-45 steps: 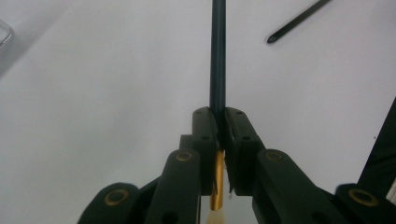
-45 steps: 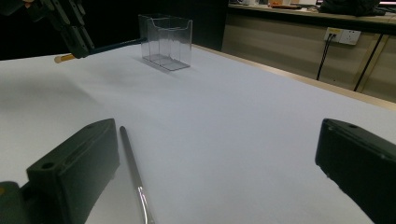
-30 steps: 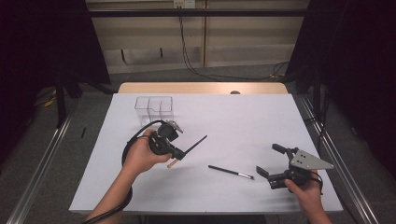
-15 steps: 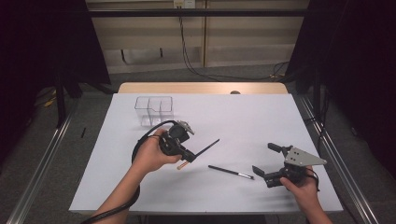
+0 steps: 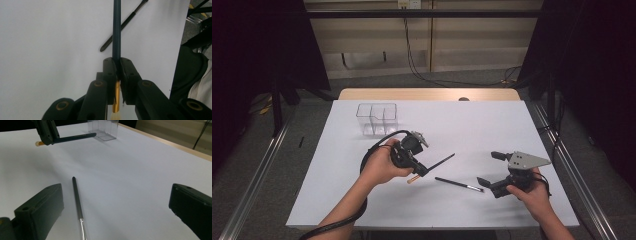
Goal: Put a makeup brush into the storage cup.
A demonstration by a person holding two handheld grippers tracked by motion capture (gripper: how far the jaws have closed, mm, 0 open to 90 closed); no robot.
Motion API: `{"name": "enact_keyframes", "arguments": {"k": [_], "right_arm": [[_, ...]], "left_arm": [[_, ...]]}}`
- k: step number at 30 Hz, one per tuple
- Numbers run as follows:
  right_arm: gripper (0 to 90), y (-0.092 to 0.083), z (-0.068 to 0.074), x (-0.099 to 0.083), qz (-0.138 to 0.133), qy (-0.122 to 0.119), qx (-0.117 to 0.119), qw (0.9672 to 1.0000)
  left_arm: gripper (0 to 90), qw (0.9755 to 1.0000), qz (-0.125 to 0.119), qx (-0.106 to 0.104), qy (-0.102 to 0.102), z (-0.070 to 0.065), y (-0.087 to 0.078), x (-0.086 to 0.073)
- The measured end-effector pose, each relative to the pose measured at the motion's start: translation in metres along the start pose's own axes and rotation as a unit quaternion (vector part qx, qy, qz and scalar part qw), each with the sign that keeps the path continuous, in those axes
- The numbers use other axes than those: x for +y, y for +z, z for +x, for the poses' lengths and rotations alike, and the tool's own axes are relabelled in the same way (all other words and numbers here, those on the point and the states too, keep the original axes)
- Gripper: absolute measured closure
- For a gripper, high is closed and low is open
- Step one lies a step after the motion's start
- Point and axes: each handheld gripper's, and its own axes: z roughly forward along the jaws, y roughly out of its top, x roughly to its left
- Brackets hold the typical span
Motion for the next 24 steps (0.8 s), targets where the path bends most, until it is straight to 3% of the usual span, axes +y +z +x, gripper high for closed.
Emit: {"name": "enact_keyframes", "arguments": {"k": [10, 17, 24], "right_arm": [[0.0, 0.012, -0.004, 0.023, 0.054, -0.021, 0.032, 0.9978], [0.0, 0.023, -0.004, 0.036, 0.108, -0.026, 0.053, 0.9924], [2.2, 0.03, -0.002, 0.049, 0.136, -0.032, 0.069, 0.9878]], "left_arm": [[83.4, 0.9998, 0.014, -0.007, 0.015, -0.003, 0.004, 0.006], [83.4, 0.9997, 0.016, -0.01, 0.017, -0.005, 0.006, 0.008], [83.4, 0.9992, 0.025, -0.011, 0.029, -0.007, 0.008, 0.013]]}}
